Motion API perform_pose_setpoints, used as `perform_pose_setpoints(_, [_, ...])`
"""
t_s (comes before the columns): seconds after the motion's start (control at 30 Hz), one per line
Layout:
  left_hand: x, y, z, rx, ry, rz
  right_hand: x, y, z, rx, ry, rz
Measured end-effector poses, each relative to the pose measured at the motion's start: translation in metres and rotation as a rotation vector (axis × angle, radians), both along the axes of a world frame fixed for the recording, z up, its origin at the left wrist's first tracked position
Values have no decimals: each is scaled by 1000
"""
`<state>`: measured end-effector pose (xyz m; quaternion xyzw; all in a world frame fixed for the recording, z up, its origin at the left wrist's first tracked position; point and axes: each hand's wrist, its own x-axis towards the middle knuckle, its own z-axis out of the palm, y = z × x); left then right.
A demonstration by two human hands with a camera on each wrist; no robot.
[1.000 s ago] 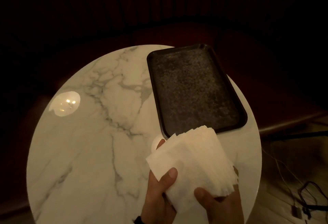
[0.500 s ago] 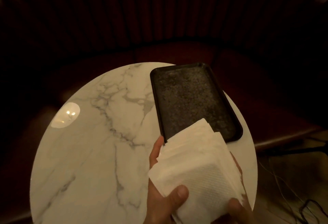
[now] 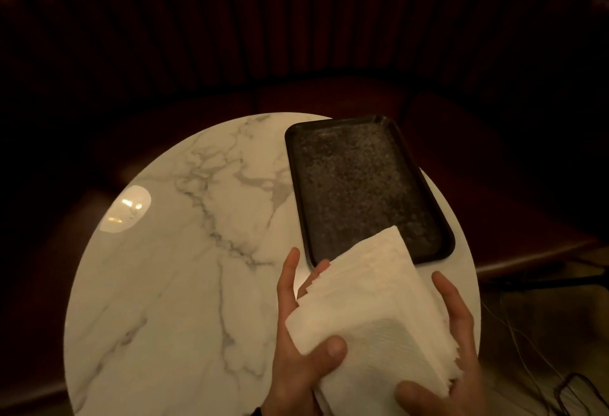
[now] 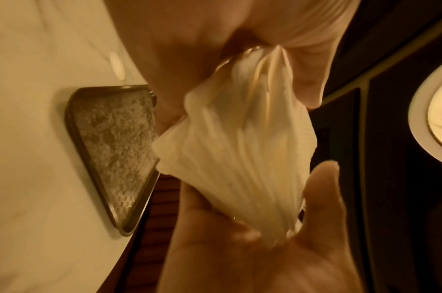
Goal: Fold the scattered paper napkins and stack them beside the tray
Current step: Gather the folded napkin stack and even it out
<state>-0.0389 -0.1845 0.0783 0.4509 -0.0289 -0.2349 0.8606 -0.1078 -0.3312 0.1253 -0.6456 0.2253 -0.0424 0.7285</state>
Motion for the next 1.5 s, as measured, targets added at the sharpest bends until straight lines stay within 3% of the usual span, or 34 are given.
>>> perform_pose_setpoints(0.03, [0,1,-8,-44,60,23,6,-1,5,51,39,91])
perform_pose_setpoints(0.3, [-7,11,-44,33,317,-61,-1,-8,-39,141,173,135])
perform_pose_setpoints(0.57, [-11,34,-33,269,268,-95,-19,-6,-47,238,221,219])
perform_pose_setpoints(0.77, [-15,43,-4,404,238,-98,-13,3,-44,311,304,257])
perform_pose_setpoints(0.87, [-22,45,1,436,290,-95,-9,15,-36,365,353,292])
perform_pose_setpoints(1.0, [-29,63,-1,415,392,-142,-15,24,-28,632,421,146])
perform_pose_setpoints(1.23, [-36,73,-6,559,236,-152,-22,49,-53,389,412,186])
perform_pose_setpoints(1.5, [-38,71,-5,433,468,-170,-30,48,-64,295,415,234])
